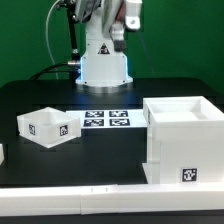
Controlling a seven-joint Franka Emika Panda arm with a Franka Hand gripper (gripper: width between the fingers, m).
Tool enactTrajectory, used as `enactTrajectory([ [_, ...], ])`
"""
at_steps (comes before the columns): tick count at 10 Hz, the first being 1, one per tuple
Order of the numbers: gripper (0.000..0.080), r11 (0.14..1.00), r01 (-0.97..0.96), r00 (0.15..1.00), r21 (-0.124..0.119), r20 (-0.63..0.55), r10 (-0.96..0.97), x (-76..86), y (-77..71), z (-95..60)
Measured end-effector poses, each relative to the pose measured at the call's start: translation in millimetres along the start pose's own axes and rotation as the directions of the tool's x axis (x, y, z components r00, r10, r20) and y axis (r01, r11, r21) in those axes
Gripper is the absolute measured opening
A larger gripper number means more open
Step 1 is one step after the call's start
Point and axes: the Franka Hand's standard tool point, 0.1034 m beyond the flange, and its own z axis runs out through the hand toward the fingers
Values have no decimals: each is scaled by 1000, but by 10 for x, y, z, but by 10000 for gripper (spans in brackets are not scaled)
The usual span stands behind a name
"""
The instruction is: Assemble drawer
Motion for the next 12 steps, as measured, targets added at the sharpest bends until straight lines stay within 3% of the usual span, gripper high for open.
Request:
enactTrajectory([
  [1, 649, 986, -165, 986, 5, 28, 165, -36, 18, -174],
  [2, 649, 969, -246, 969, -16, 26, 247, 30, 21, -310],
  [3, 649, 966, -250, 968, -66, -22, 249, 98, 28, -334],
  [4, 649, 936, -348, 937, -43, -18, 348, 71, -27, -280],
  [7, 649, 931, -364, 931, -34, -17, 363, 76, -53, -249],
  [11, 649, 885, -457, 890, 92, 51, 454, -5, -309, 144],
  [12, 649, 883, -458, 889, 104, 58, 454, -20, -317, 194],
])
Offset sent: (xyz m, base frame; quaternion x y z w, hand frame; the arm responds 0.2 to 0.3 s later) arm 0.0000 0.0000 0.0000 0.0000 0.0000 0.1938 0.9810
